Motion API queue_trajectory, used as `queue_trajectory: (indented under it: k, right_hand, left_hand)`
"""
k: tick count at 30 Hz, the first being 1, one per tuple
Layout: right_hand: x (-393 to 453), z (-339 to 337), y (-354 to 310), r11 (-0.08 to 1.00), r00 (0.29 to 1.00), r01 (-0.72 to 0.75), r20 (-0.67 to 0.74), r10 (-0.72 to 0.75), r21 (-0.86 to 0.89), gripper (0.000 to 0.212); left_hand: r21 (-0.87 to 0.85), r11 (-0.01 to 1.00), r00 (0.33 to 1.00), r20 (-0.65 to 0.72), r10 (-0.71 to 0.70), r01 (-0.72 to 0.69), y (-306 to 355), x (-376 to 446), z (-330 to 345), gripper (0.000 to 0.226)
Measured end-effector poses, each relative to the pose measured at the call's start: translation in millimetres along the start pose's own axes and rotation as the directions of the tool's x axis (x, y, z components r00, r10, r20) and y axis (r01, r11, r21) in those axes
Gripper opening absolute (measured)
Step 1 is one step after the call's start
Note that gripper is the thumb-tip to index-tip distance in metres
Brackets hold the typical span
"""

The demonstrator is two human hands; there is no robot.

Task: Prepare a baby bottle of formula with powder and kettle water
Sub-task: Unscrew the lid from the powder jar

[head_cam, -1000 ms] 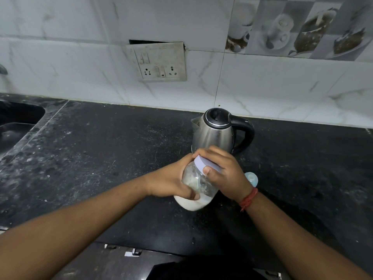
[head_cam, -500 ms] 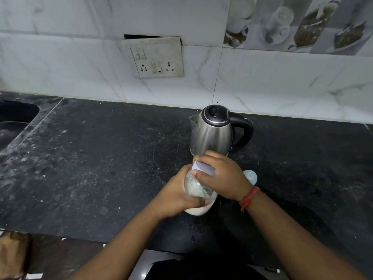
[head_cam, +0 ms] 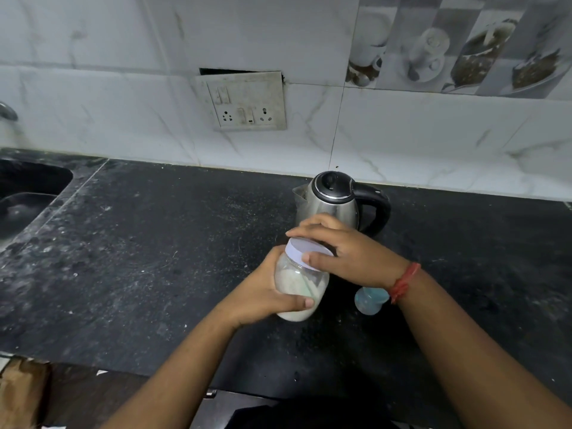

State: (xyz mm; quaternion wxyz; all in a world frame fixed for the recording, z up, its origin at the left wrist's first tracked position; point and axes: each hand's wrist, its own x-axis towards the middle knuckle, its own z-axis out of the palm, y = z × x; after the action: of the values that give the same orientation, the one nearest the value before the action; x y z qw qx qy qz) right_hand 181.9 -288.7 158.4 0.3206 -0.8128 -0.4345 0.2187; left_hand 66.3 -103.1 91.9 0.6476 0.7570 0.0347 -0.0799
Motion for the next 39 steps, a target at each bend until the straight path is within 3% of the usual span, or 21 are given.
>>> queue_trajectory:
  k: [3,8,11,15,17,20,22,24,27,30,32,34,39]
  right_hand:
    - [2,7,-2,0.982,0.992,-0.123,-0.044,0.117,-0.144,0.058]
    - [-4,11,1,0.982,0.997,-0.078,-0.01,0.08,0.17,0.063]
    - [1,17,5,0.989,0.985,-0.123,-0.108,0.132,0.085,0.056]
    - [-3,16,4,0.979,0.991,-0.134,-0.003,0.136,0.151,0.071]
    - [-5,16,3,0.977,0.993,-0.111,-0.016,0.116,0.183,0.073]
    - [-3,18,6,0.984,0.983,-0.17,-0.063,0.173,0.05,0.075]
    - [-4,18,7,0.978,0.978,-0.208,-0.008,0.208,-0.012,0.078]
    - [-6,18,6,0.982,0.985,-0.171,0.048,0.168,0.082,0.08]
    - [-8,19,6,0.981,0.99,-0.142,-0.004,0.144,0.13,0.083]
    - [-7,19,10,0.976,0.978,-0.206,-0.026,0.205,-0.075,0.087]
    - [-7,17,10,0.973,0.978,-0.207,-0.001,0.208,-0.098,0.085]
    - [-7,17,9,0.986,0.986,-0.165,-0.037,0.164,-0.031,0.078]
    - [-6,15,5,0.971,0.943,-0.066,-0.305,0.137,0.231,0.058]
  left_hand:
    - [0.078,0.997,0.998,-0.055,-0.004,0.009,-4,1,4,0.093]
    - [0.109,0.994,0.997,-0.077,0.005,0.003,-8,1,10,0.092]
    - [0.133,0.991,0.997,-0.08,0.018,-0.007,-10,2,11,0.09]
    - [0.164,0.986,0.997,-0.073,0.031,-0.019,-16,2,13,0.094]
    - [0.171,0.985,0.996,-0.079,0.034,-0.02,-17,2,14,0.095]
    - [0.171,0.985,0.997,-0.076,0.031,-0.018,-18,2,14,0.095]
    - [0.172,0.985,0.997,-0.067,0.03,-0.018,-19,2,15,0.096]
    - [0.183,0.983,0.997,-0.066,0.031,-0.019,-20,2,17,0.098]
    - [0.195,0.98,0.997,-0.066,0.046,-0.033,-22,3,17,0.099]
    - [0.19,0.981,0.997,-0.053,0.048,-0.038,-26,2,18,0.098]
    - [0.185,0.982,0.997,-0.052,0.052,-0.041,-28,2,19,0.097]
    - [0.18,0.983,0.997,-0.057,0.057,-0.046,-29,2,18,0.097]
    - [0.162,0.986,0.996,-0.074,0.039,-0.027,-41,-1,7,0.094]
